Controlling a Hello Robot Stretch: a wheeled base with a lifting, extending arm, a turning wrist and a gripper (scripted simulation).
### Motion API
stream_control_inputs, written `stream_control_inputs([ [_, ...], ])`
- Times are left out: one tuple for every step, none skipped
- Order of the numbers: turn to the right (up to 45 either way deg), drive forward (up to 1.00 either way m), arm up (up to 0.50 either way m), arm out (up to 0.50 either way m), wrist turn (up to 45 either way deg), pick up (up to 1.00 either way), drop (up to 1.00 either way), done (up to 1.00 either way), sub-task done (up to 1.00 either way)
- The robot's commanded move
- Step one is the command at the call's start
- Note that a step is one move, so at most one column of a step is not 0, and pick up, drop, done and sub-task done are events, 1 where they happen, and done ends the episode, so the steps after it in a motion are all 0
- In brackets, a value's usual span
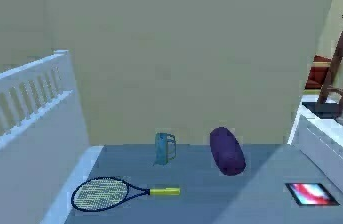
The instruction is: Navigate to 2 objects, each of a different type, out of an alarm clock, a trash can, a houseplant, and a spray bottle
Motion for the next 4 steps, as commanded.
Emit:
stream_control_inputs([
  [45.0, 0.00, 0.00, 0.00, 0.0, 0.00, 0.00, 0.00, 0.00],
  [42.0, 0.00, 0.00, 0.00, 0.0, 0.00, 0.00, 0.00, 0.00],
  [0.0, 1.00, 0.00, 0.00, 0.0, 0.00, 0.00, 0.00, 0.00],
  [6.0, 0.00, 0.00, 0.00, 0.0, 0.00, 0.00, 0.00, 0.00],
])
